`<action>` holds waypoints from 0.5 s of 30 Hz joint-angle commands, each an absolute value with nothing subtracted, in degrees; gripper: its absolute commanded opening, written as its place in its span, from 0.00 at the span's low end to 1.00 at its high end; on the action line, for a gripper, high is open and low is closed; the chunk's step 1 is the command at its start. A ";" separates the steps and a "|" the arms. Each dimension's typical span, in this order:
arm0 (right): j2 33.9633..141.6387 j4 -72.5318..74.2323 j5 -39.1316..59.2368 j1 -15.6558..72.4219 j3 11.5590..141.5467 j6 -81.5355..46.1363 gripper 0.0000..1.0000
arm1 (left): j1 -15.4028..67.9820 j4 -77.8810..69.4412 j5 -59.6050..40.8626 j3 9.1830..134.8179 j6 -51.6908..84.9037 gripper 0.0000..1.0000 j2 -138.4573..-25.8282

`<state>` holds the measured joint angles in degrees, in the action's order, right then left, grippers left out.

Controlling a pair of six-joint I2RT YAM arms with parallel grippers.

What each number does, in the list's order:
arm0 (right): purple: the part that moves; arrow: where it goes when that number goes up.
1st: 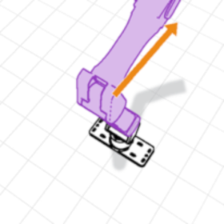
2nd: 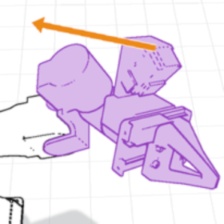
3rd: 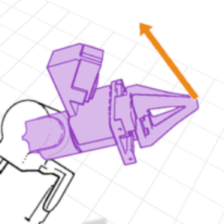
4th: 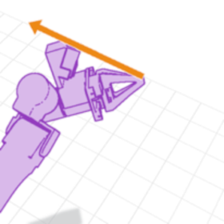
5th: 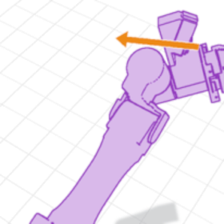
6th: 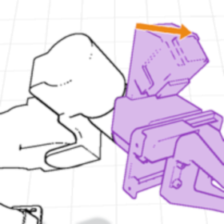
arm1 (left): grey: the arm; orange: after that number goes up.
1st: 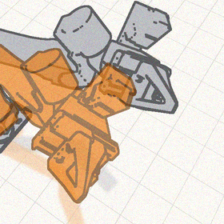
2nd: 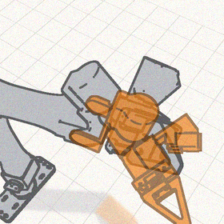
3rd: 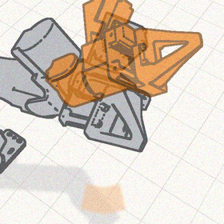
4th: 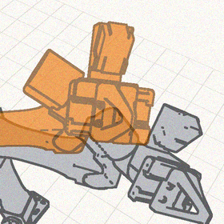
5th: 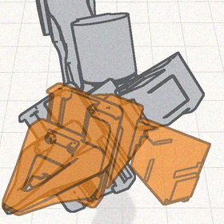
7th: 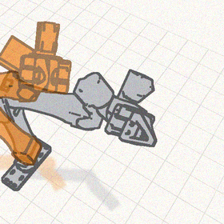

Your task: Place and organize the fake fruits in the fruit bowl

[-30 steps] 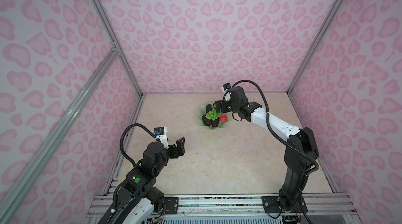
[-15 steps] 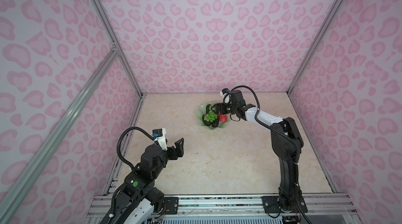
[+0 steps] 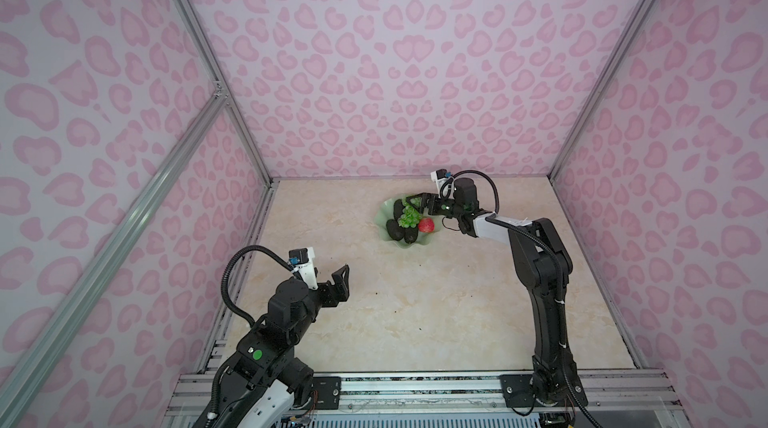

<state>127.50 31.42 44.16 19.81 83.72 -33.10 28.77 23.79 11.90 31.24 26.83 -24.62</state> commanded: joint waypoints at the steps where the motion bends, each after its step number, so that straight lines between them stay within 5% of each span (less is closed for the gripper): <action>1: 128.79 53.45 52.12 19.90 81.81 -45.62 0.99 | 28.74 23.01 12.48 31.17 27.07 0.93 -24.46; 8: 135.45 73.78 56.39 19.86 87.55 -64.40 0.99 | 28.74 23.11 12.23 31.26 26.89 0.93 -24.87; 15: 129.70 65.70 52.77 19.57 83.50 -58.64 0.99 | 28.74 22.06 14.68 30.89 26.27 0.93 -24.44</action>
<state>132.29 66.22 54.70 19.99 85.62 -60.42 28.77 23.92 12.51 31.16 26.96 -24.62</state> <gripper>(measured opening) 0.986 0.930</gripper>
